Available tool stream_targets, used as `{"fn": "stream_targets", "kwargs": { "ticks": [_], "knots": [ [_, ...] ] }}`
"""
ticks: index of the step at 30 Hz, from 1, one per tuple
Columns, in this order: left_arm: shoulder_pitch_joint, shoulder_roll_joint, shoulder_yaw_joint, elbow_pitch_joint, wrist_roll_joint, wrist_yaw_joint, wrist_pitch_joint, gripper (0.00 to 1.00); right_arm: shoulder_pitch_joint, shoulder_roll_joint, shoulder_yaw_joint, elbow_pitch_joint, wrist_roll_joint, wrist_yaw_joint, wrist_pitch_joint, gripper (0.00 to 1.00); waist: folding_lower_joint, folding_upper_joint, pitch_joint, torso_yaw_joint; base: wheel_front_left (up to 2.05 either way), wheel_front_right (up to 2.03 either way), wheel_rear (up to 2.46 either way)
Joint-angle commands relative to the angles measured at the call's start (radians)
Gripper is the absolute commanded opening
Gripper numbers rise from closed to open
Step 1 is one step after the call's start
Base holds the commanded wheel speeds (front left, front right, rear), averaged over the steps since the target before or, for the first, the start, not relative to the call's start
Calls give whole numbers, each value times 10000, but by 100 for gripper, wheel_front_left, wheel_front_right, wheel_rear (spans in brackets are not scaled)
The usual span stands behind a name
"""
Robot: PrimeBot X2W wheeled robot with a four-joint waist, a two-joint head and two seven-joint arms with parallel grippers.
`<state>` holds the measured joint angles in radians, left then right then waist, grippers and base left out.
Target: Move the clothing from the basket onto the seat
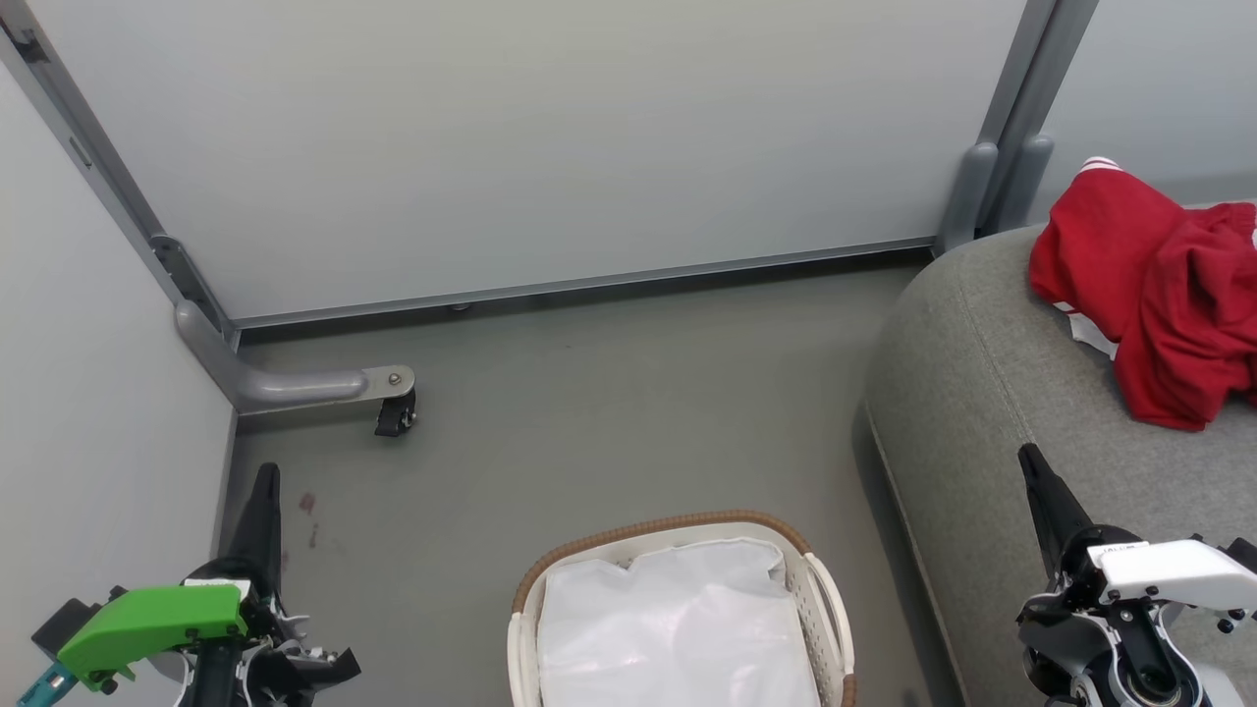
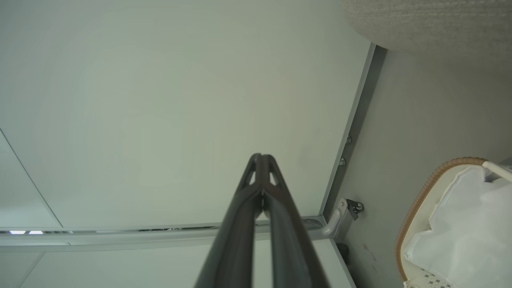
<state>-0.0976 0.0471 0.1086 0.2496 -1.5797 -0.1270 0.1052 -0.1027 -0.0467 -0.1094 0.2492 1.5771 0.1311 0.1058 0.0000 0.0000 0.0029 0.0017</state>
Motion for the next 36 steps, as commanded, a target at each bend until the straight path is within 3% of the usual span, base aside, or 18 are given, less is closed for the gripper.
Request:
{"fn": "stream_targets", "kwargs": {
  "ticks": [1, 36],
  "knots": [
    [-168, 56, 63, -52, -213, -63, 86, 0, -94, -63, -50, -56, 216, -6, 74, 0, 0, 0, 0, -5, 0, 0, 0],
    [-163, 56, 76, -59, -352, -65, 128, 0, -92, -63, -68, -71, 375, -5, 108, 0, 0, 0, 2, -17, 0, 0, 0]
  ]
}}
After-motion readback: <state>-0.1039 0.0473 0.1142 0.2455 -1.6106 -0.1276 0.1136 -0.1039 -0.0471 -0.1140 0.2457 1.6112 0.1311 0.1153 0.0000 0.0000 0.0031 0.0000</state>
